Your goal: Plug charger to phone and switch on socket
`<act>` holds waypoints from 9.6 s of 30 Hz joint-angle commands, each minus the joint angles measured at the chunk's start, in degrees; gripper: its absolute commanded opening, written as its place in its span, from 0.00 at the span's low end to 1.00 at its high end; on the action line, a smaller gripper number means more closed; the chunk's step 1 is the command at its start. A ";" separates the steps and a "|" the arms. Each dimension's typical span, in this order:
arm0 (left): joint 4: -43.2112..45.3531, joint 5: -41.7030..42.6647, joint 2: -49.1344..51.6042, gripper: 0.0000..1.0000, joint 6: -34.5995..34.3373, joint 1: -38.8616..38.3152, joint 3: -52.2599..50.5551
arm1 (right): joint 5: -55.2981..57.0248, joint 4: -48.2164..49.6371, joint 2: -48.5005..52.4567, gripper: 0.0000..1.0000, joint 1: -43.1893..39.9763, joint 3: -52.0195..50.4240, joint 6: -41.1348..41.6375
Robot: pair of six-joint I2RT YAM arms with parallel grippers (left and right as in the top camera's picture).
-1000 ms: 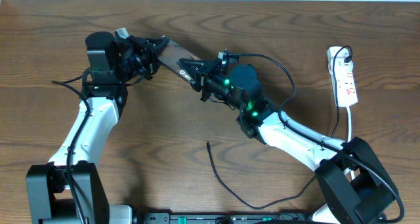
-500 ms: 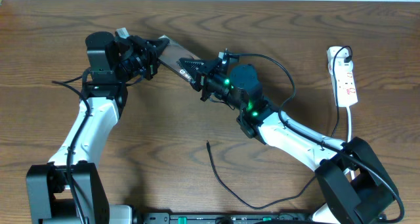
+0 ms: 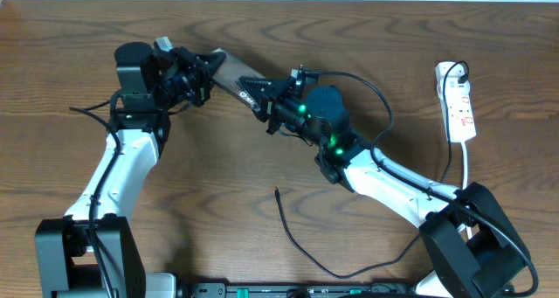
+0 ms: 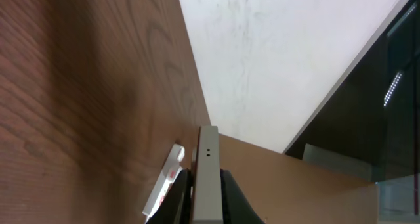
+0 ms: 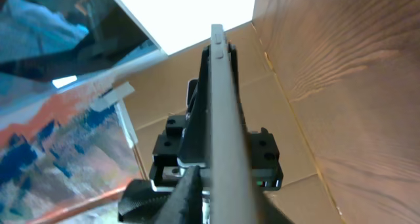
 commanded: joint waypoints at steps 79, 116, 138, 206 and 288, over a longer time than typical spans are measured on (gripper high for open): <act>1.25 46.77 0.42 0.07 26.62 29.90 -0.48 | 6.45 -104.56 18.08 0.99 5.44 36.41 -73.85; 1.22 46.77 0.42 0.07 27.67 29.88 -0.48 | 12.48 -97.98 18.45 0.69 12.81 25.31 -65.61; 1.25 46.77 0.42 0.08 27.67 29.88 -0.48 | 12.59 -95.27 21.35 0.55 11.74 24.90 -65.64; 1.25 46.75 0.42 0.07 27.87 29.88 -0.48 | -26.84 -94.01 21.31 0.01 6.56 37.31 -98.62; 2.05 44.94 0.42 0.07 28.92 29.88 -0.48 | 6.62 -106.99 21.33 0.01 2.08 22.10 -77.18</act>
